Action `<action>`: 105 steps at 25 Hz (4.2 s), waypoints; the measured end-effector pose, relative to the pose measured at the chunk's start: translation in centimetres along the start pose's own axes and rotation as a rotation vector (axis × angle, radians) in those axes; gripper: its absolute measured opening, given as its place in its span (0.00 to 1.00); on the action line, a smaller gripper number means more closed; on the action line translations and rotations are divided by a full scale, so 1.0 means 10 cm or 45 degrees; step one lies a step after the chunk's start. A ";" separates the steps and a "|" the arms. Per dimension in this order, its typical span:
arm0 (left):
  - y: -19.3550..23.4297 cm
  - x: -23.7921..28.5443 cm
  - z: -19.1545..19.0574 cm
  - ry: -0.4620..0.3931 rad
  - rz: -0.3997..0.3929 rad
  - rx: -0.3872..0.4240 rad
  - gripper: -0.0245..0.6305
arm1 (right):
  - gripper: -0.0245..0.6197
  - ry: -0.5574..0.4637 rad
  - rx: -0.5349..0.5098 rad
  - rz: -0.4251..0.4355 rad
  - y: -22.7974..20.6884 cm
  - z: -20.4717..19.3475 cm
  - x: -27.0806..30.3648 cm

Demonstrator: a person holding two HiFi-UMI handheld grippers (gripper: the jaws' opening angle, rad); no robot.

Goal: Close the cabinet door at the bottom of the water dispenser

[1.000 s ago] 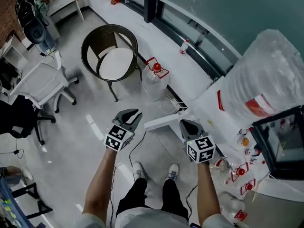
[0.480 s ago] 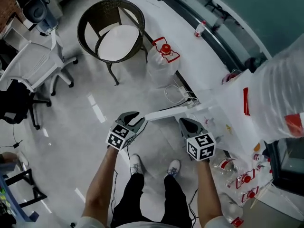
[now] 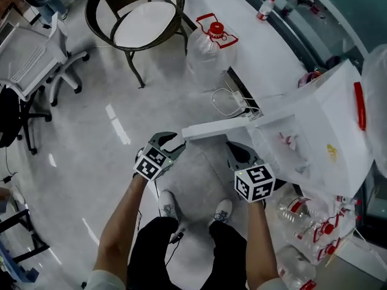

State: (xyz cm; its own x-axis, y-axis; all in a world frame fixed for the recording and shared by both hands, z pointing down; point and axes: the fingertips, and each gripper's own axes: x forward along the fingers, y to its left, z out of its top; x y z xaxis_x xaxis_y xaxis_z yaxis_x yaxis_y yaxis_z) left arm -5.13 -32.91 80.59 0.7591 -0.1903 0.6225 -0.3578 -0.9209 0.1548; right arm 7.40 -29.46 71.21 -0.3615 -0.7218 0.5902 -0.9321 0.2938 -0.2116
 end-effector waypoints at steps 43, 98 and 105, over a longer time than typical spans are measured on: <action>-1.40 0.84 -0.91 0.006 0.078 -0.325 0.32 | 0.08 0.124 0.089 -0.040 -0.26 -1.65 -1.20; -3.71 3.08 0.28 0.008 -0.321 -0.095 0.26 | 0.08 -0.021 0.477 -0.721 -1.59 -3.20 -3.34; -3.44 2.29 0.50 0.010 -0.271 -0.140 0.23 | 0.08 -0.011 0.375 -0.659 -1.37 -2.43 -3.47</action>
State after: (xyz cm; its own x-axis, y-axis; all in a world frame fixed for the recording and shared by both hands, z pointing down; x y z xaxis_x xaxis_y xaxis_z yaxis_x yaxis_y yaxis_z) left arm 27.32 -7.27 85.66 0.8195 0.0071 0.5731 -0.2477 -0.8974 0.3652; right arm 33.25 6.77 72.56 0.1425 -0.7303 0.6681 -0.9531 -0.2833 -0.1063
